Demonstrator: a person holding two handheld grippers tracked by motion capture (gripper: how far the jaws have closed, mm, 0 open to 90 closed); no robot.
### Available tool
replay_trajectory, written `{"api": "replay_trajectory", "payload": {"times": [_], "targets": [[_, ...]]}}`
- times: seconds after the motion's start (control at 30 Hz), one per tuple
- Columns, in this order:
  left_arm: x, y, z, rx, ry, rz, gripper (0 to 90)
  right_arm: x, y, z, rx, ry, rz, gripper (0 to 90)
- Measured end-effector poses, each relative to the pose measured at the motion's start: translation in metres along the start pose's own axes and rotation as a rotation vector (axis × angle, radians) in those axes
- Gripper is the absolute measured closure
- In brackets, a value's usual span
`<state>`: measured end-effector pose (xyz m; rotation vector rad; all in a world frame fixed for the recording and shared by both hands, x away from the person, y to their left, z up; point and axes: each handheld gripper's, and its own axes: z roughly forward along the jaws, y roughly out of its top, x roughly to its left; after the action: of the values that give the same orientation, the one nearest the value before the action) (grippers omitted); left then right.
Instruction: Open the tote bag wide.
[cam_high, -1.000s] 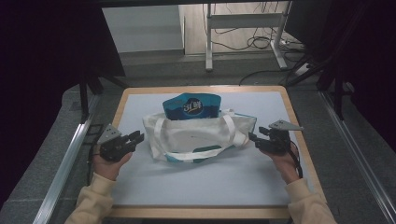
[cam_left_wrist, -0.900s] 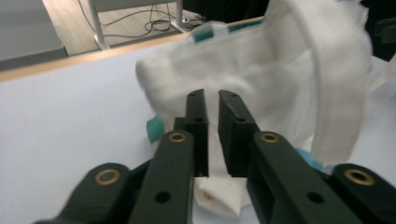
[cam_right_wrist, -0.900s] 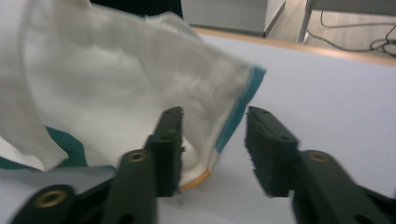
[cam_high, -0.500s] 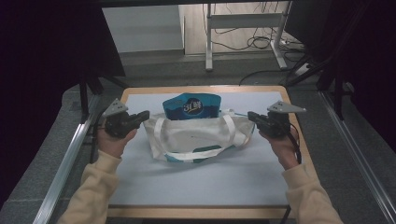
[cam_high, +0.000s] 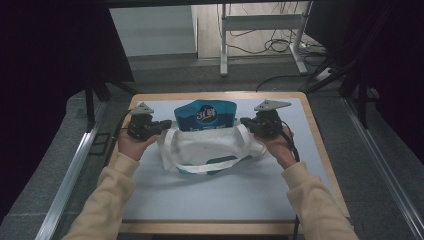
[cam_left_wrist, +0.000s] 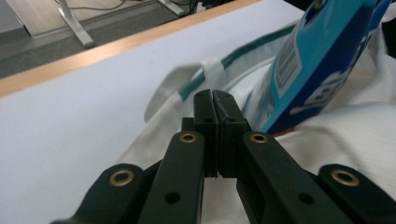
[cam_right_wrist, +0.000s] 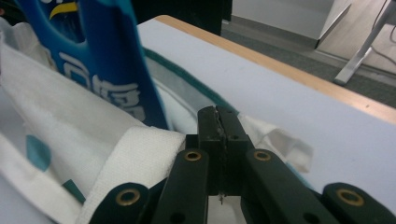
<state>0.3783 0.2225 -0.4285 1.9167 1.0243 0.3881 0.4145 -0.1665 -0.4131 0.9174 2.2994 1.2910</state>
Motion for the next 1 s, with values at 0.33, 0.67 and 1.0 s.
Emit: {"api": "replay_trajectory", "payload": {"times": [0.33, 0.67, 1.0], "targets": [[-0.009, -0.022, -0.005, 0.020, -0.039, -0.005, 89.6, 0.024, -0.029, -0.009, 0.070, 0.076, -0.038, 88.8], [-0.008, -0.004, 0.004, 0.059, -0.007, 0.005, 89.1, 0.047, -0.061, 0.009, 0.136, 0.134, -0.054, 88.8], [0.009, 0.006, 0.041, 0.154, 0.041, -0.049, 89.7, 0.059, -0.082, 0.011, 0.154, 0.167, -0.059, 88.8]]}}
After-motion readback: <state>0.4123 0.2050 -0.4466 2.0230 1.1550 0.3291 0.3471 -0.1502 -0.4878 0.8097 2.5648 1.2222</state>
